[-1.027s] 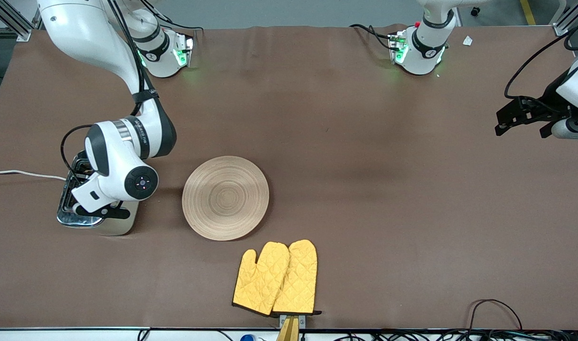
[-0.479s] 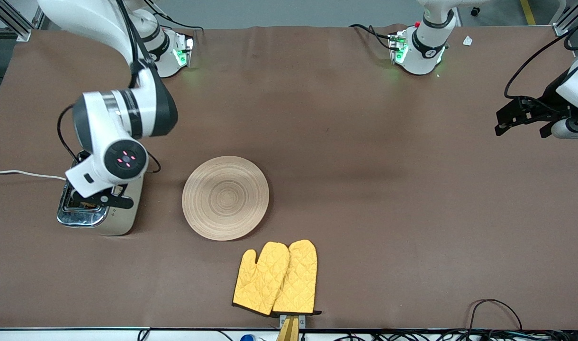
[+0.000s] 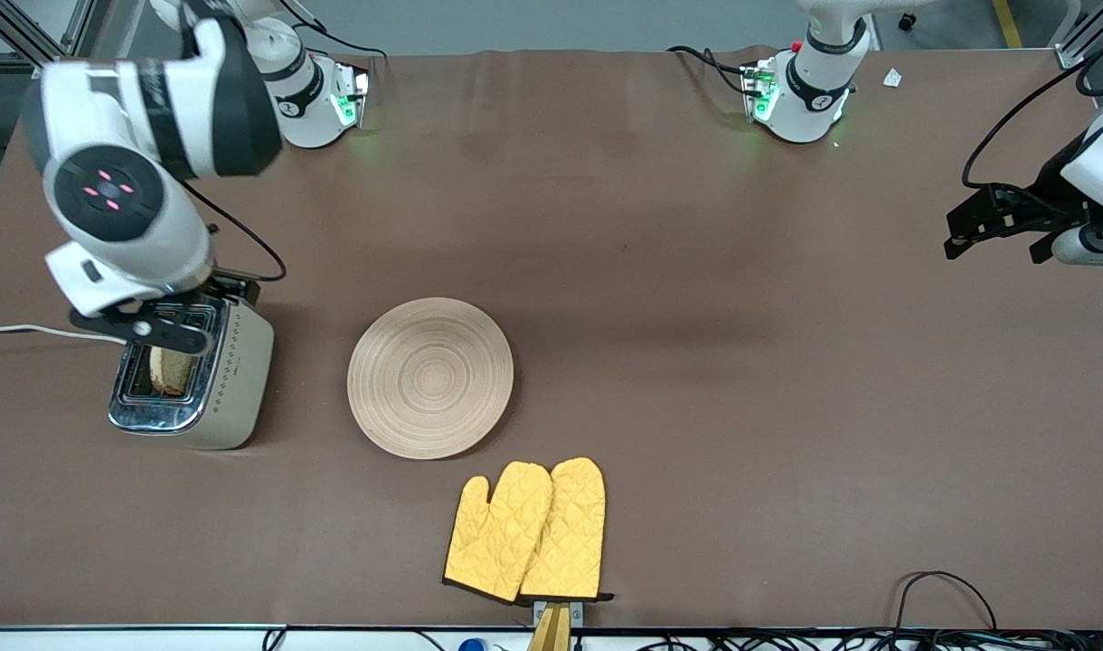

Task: Move plate and put bread in toaster

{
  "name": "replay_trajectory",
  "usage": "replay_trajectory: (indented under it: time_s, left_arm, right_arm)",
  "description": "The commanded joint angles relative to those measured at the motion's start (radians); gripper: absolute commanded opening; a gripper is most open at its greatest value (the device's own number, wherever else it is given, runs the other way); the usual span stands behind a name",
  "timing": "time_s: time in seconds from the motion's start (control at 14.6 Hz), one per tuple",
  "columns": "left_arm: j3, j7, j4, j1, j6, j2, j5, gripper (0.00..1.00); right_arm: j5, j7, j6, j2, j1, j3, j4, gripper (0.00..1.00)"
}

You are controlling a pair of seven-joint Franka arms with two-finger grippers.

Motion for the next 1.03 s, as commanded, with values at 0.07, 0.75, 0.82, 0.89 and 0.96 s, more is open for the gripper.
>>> replay_trajectory:
  time_s: [0.07,0.75,0.82,0.89,0.96]
  left_arm:
    - [-0.002,-0.004,0.023,-0.003,-0.019,0.008,0.0,1.0]
    - [-0.002,-0.002,0.023,0.0,-0.019,0.008,0.0,1.0]
    - [-0.002,-0.002,0.021,0.0,-0.019,0.008,0.0,1.0]
    - [-0.002,-0.002,0.023,0.0,-0.019,0.008,0.0,1.0]
    - [-0.002,-0.002,0.023,0.0,-0.019,0.008,0.002,1.0]
  right_arm:
    - [0.091,-0.063,-0.011,-0.115,-0.083,0.007,-0.032,1.0]
    - [0.284,-0.418,-0.001,-0.216,-0.474,0.178,-0.038,1.0]
    - [0.284,-0.436,0.001,-0.216,-0.485,0.181,-0.038,1.0]
    - [0.284,-0.45,0.002,-0.216,-0.489,0.181,-0.038,1.0]
    - [0.282,-0.474,0.004,-0.215,-0.492,0.18,-0.038,1.0]
